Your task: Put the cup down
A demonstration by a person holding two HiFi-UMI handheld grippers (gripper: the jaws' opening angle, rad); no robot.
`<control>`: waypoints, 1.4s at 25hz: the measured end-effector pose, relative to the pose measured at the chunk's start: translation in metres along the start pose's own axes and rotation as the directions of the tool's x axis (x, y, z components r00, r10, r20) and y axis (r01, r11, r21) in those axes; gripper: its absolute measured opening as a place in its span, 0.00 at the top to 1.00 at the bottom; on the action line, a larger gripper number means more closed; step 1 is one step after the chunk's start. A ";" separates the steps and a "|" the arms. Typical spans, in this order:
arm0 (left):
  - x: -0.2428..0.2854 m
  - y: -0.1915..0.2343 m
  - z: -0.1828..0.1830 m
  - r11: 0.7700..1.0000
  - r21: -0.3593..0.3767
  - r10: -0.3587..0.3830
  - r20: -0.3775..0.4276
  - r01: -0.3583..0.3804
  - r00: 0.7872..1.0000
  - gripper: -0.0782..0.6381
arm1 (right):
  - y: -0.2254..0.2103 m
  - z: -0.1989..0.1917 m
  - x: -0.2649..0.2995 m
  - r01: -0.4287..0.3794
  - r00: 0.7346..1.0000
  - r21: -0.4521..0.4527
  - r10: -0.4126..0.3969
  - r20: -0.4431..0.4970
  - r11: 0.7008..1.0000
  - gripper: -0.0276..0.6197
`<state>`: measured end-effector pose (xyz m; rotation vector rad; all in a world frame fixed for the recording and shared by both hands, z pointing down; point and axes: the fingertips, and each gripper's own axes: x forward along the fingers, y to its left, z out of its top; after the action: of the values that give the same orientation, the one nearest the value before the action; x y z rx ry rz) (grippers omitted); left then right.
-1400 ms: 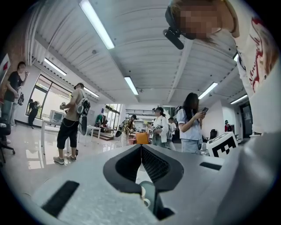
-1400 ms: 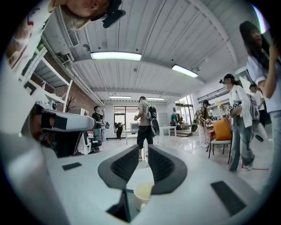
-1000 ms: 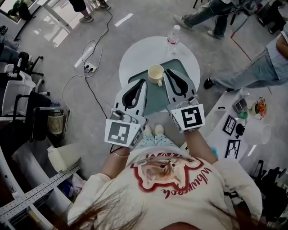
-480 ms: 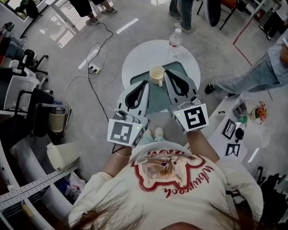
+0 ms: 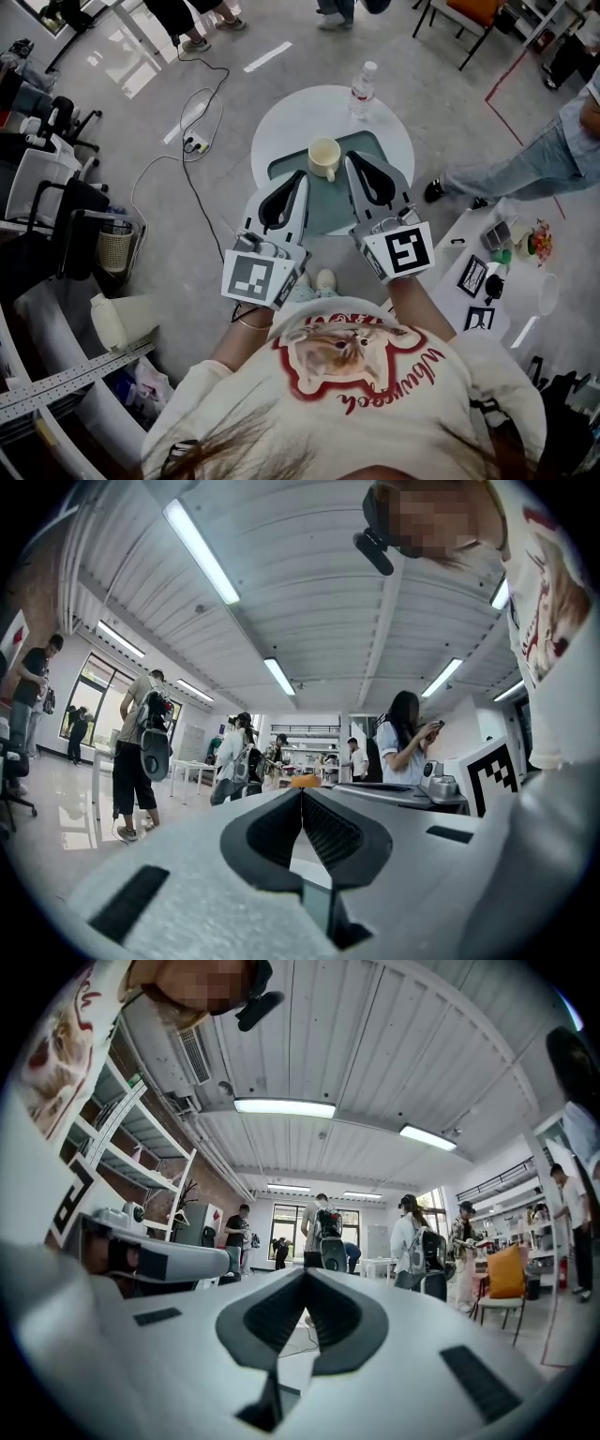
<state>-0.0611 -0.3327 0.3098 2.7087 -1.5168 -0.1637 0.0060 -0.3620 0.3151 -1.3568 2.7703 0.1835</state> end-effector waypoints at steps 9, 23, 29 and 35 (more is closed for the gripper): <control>-0.012 0.002 0.010 0.998 0.052 -0.018 0.026 0.017 0.999 0.87 | 0.010 0.016 -0.004 -0.009 1.000 -0.016 0.009 0.014 1.000 0.91; -0.084 -0.004 0.012 0.998 0.045 -0.035 0.001 0.035 0.999 0.87 | 0.082 0.038 -0.036 -0.018 1.000 -0.014 0.018 0.017 1.000 0.91; -0.112 -0.015 0.016 0.998 0.046 -0.053 0.004 0.053 0.999 0.87 | 0.101 0.045 -0.058 0.009 1.000 -0.002 -0.008 0.023 1.000 0.91; -0.143 -0.024 0.018 0.996 0.048 -0.069 0.001 0.069 0.998 0.87 | 0.124 0.053 -0.080 0.032 0.999 0.001 -0.032 0.032 0.999 0.91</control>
<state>-0.1171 -0.1978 0.3011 2.8012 -1.4469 -0.1336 -0.0427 -0.2169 0.2804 -1.3849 2.7199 0.2011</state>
